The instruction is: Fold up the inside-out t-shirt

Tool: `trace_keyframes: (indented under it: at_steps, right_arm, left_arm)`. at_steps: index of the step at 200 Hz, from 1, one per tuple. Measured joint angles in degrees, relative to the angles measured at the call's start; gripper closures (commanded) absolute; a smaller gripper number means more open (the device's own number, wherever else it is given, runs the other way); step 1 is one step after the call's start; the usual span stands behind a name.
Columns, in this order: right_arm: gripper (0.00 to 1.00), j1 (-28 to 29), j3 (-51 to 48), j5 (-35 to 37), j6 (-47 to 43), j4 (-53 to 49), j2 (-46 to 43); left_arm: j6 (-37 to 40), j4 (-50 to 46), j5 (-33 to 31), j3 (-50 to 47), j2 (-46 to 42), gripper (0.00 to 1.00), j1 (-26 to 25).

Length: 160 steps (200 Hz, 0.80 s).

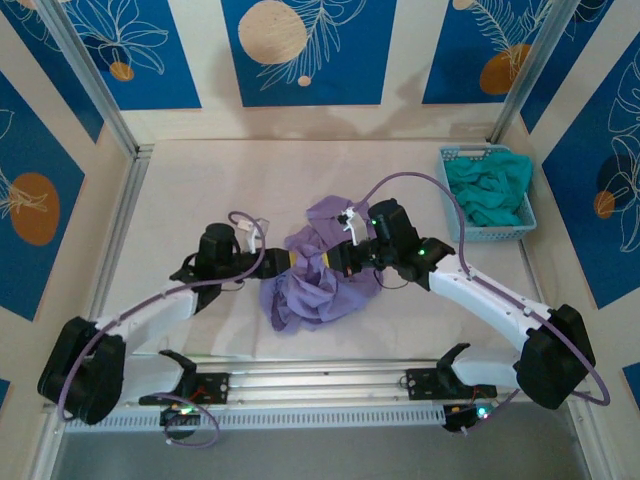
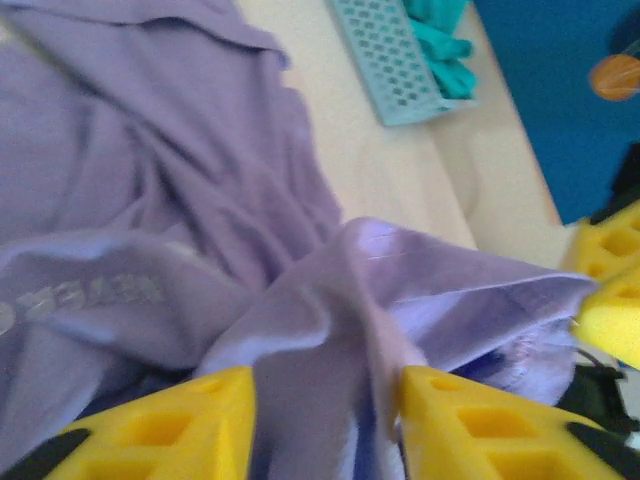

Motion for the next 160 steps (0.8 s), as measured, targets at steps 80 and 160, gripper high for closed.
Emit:
trace_keyframes:
  at_steps: [80,160]
  right_arm:
    - [1.00,-0.13,1.31,-0.22,0.83,-0.15,2.14]
    - [1.00,-0.63,1.64,-0.20,2.32,-0.07,2.05]
  left_arm:
    - [16.72,-26.97,-27.91,9.07,-13.20,0.45,-14.75]
    - [23.50,-30.21,-36.37,19.30,2.97,0.54,-21.62]
